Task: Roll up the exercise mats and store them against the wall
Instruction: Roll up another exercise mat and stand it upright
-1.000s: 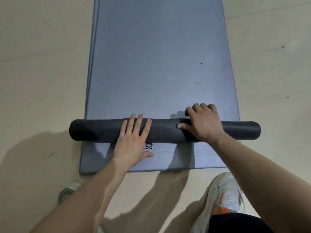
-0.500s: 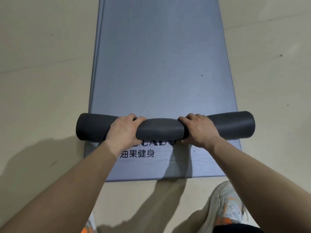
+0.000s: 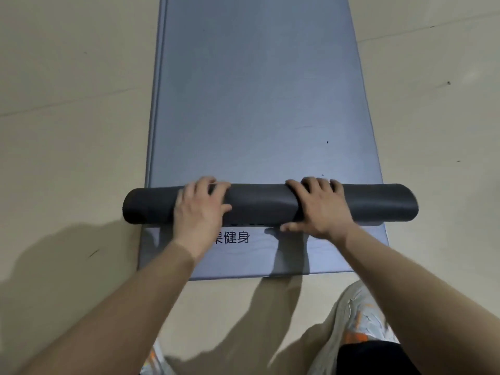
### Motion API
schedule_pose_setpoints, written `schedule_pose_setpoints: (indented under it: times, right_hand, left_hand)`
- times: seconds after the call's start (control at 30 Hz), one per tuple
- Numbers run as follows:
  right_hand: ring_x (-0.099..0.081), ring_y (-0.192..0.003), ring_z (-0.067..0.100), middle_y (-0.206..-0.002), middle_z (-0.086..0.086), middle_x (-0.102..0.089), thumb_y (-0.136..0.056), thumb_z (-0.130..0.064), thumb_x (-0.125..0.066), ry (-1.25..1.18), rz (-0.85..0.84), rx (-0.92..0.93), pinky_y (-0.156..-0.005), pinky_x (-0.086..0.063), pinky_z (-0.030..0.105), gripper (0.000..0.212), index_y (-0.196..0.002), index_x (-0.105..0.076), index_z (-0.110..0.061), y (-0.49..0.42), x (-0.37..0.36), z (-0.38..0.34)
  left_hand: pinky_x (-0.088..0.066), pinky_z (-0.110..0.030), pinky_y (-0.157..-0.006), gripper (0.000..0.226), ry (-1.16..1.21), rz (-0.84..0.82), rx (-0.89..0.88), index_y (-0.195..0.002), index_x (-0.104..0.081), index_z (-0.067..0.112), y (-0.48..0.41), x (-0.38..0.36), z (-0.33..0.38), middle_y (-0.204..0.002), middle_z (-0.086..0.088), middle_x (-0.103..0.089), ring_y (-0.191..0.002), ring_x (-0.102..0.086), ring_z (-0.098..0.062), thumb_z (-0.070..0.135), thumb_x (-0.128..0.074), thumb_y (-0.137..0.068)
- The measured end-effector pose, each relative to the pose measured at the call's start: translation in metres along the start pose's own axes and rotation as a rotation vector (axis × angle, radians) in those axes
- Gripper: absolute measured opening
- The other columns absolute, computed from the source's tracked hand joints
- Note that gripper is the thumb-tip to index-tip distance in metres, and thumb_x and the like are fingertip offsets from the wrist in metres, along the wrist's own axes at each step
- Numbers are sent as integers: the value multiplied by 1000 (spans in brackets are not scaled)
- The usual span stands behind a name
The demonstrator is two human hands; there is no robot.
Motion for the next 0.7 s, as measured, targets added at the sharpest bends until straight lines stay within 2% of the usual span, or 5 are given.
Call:
schedule_pose_setpoints:
  times: [0.13,0.3,0.47,0.6,0.7]
  right_hand:
    - [-44,-135,40,-143,14,-51,-66,-85,-65,48,220,-5,-117,-23,68,102,-142,-49,-20,-9,9,2]
    - [-35,-143,40,-155,14,-38,-50,-49,-93,180,181,-58,-114,-17,66,133,-160,-22,-25,-30,-8,16]
    - [-51,-121,32,-136,4,-51,-63,-47,-81,197,118,-36,-110,-32,57,107,-150,-22,-33,-59,13,23]
    - [-57,-114,31,-127,0,-57,-58,-55,-82,124,-39,-23,-103,-40,52,101,-142,-29,-38,-31,18,15]
    - [-54,-123,30,-134,0,-55,-62,-54,-84,74,-196,21,-113,-34,56,104,-148,-27,-37,8,7,5]
  left_hand:
    - [-1,-53,-125,124,-120,-201,-58,-161,-6,25,-10,-30,-2,-169,-9,-10,-155,0,-35,84,-63,-68]
    - [-5,-53,-125,142,-96,-226,-106,-160,4,24,-86,-31,-15,-170,-2,-6,-156,-4,-31,90,-65,-56]
    - [-26,-48,-117,118,-208,-85,-206,-154,-24,26,-83,-24,-6,-151,0,-41,-137,-41,-28,76,-75,-60]
    - [-39,-45,-108,106,-96,-252,-178,-148,-36,32,-64,-12,0,-139,5,-52,-122,-55,-24,67,-79,-57]
    - [-50,-42,-93,100,6,-475,-177,-142,-42,36,-21,-19,4,-124,9,-56,-110,-59,-23,63,-79,-53]
Point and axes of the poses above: each hand's wrist, its own y-axis away from the middle knuckle, its own x-axis out of the back of the hand, z = x × y, the point moved 5 cm from there along -y, towards the middle knuckle
